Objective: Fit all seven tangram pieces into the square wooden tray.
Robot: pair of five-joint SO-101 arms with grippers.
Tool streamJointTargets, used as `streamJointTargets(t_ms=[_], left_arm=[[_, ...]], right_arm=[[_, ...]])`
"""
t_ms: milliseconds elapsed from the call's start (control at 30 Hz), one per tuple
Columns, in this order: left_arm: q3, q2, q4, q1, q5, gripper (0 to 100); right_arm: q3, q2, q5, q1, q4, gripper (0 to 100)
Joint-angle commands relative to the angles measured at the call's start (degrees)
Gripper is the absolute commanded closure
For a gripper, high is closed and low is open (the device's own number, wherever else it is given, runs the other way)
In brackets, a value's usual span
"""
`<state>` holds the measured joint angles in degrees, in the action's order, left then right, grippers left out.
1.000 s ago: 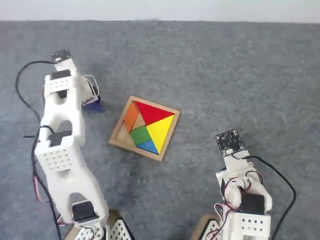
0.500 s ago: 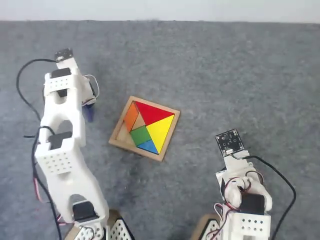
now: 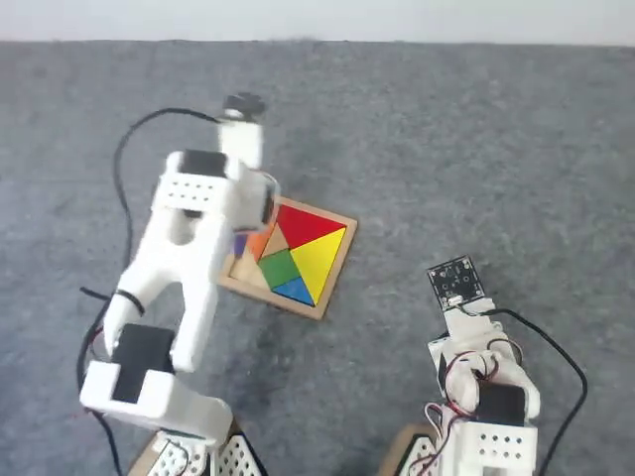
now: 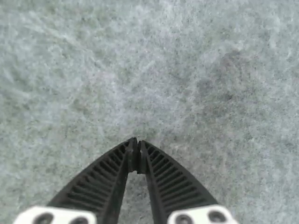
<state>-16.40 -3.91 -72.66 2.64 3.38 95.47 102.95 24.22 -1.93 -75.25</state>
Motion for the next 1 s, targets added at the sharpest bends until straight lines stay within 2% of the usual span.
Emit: streamJointTargets(t_ms=[0,267,400,533,667,867,967], left_arm=[[-2.2,2.6,3.2,0.7,-0.8,99],[-9.5,5.4,3.9,0.5,-3.4,99],[-11.9,7.1,4.0,1.0,1.4,99],[-13.4,5.5,8.1,3.3,4.0,99],[-11.1,2.2,9.0,6.0,11.6,98],[-6.4,-3.2,9.1,6.6,27.4,98],[-4.5,-5.6,9.1,6.1,32.5,98]], right_arm=[[1.0,0.9,0.4,0.2,-0.1,99.1],[1.0,0.9,0.4,0.2,-0.1,99.1],[1.0,0.9,0.4,0.2,-0.1,99.1],[1.0,0.9,0.4,0.2,-0.1,99.1],[1.0,0.9,0.4,0.2,-0.1,99.1],[1.0,0.9,0.4,0.2,-0.1,99.1],[1.0,0.9,0.4,0.2,-0.1,99.1]])
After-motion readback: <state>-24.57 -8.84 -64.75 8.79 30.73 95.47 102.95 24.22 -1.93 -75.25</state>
